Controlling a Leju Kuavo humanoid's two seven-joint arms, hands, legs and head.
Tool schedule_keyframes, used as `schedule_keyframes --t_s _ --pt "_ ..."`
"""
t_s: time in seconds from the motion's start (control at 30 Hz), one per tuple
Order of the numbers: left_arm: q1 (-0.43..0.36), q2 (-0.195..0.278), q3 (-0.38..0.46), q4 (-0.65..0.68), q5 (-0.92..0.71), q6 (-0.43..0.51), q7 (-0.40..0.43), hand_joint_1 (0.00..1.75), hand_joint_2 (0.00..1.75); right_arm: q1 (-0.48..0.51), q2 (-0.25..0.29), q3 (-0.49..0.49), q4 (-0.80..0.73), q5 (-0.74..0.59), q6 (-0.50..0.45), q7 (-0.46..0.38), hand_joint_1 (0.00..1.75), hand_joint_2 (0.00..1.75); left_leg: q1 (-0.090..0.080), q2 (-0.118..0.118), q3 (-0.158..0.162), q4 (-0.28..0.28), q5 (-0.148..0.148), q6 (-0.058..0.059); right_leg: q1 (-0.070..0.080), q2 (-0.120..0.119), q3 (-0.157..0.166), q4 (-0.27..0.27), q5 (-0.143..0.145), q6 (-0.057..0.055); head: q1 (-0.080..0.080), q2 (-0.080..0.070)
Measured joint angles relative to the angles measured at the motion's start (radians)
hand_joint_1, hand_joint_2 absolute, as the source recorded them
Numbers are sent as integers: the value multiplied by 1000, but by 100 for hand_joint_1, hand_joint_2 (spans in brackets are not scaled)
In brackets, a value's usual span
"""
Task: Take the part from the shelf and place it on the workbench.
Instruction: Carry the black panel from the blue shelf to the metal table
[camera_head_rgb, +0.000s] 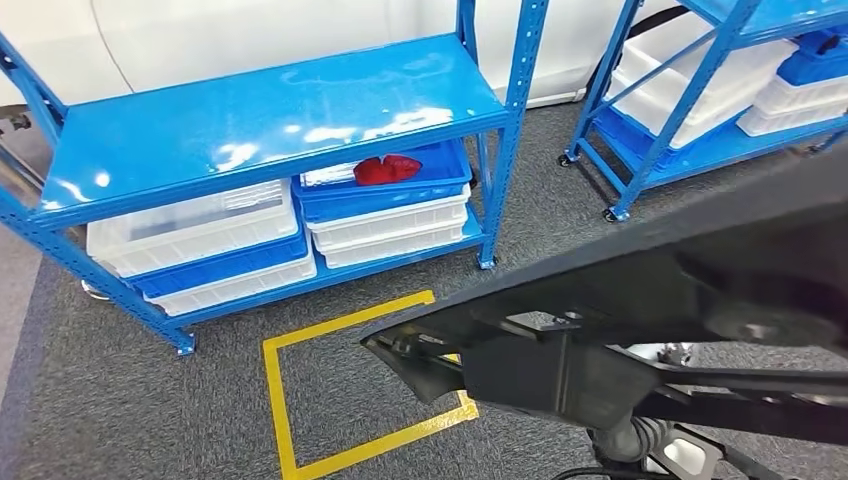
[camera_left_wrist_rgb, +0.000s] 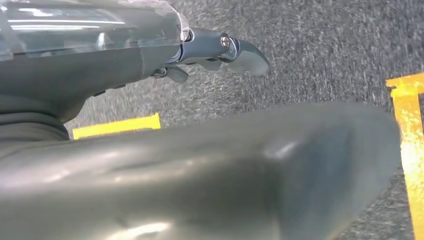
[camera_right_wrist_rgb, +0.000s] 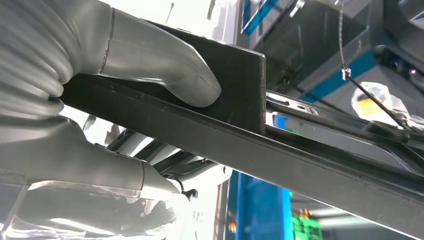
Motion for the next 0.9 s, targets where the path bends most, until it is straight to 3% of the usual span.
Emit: schedule_keyframes --t_s 0.07,0.13,0.2,0.27,0.33,0.4,0.47,0.5,0.53,0.6,0.67,0.7,0.77,0.83,0.9 --pt "0 9 -5 0 -10 -12 -5 0 0 19 9 -14 -42 8 0 0 175 175 1 -16 43 -105 75 6 0 29 1 5 -1 1 0 0" --pt "-1 20 -11 0 -19 -20 -12 0 0 29 16 -25 -82 11 3 0 175 175 3 -63 97 -234 127 13 2 54 -4 11 -1 7 0 0" --pt "-3 30 -17 0 -25 -26 -18 0 0 36 21 -38 -114 8 10 0 175 175 3 -85 113 -278 131 19 1 77 -14 13 4 20 0 0" --pt "-8 36 -23 0 -31 -30 -24 0 0 44 25 -56 -145 5 18 0 175 175 4 -64 116 -284 136 28 -1 87 -21 13 8 33 0 0" --pt "-14 40 -26 0 -36 -32 -30 0 0 48 28 -74 -172 2 24 0 175 175 7 -40 117 -291 143 43 2 42 -41 51 -18 42 0 0" --pt "-14 43 -27 0 -38 -31 -33 0 0 48 30 -86 -189 2 29 0 175 175 4 -13 117 -294 144 51 0 -13 -95 168 -84 48 0 0" --pt "-12 45 -27 0 -38 -30 -34 0 0 52 32 -91 -198 3 29 0 175 175 2 17 116 -294 143 53 -6 -28 -149 288 -131 54 0 0" --pt "-13 46 -27 0 -38 -30 -34 0 0 54 32 -92 -200 4 25 0 175 175 1 32 116 -293 142 52 -9 -31 -154 303 -128 56 0 0" --pt "-15 46 -27 0 -39 -30 -34 0 0 55 34 -92 -203 4 20 0 175 175 1 44 117 -293 141 51 -10 -36 -136 275 -108 57 0 0" --pt "-18 47 -28 0 -44 -30 -34 0 0 55 37 -92 -210 6 9 0 175 175 -1 67 122 -293 137 45 -9 -70 -55 135 -52 54 0 0" --pt "-19 49 -30 0 -52 -30 -34 0 0 54 40 -92 -220 7 1 0 175 175 -6 86 126 -291 132 35 -2 -101 2 29 -24 41 0 0" --pt "-20 51 -32 0 -58 -29 -34 0 0 54 43 -93 -224 7 -2 0 175 175 -8 95 128 -290 130 29 3 -105 8 12 -24 35 0 0" --pt "-24 56 -40 0 -71 -26 -34 0 0 55 56 -99 -231 4 -1 0 175 175 -7 106 131 -290 126 18 4 -83 5 9 -20 22 0 0" --pt "-30 60 -47 0 -82 -24 -33 0 0 57 75 -105 -234 4 2 0 175 175 -2 70 123 -261 100 7 0 -63 8 0 -14 9 0 0" --pt "-31 66 -51 0 -90 -24 -30 0 0 60 94 -106 -235 7 0 0 175 175 1 18 80 -155 37 2 -2 -44 10 -4 -10 -1 0 0"
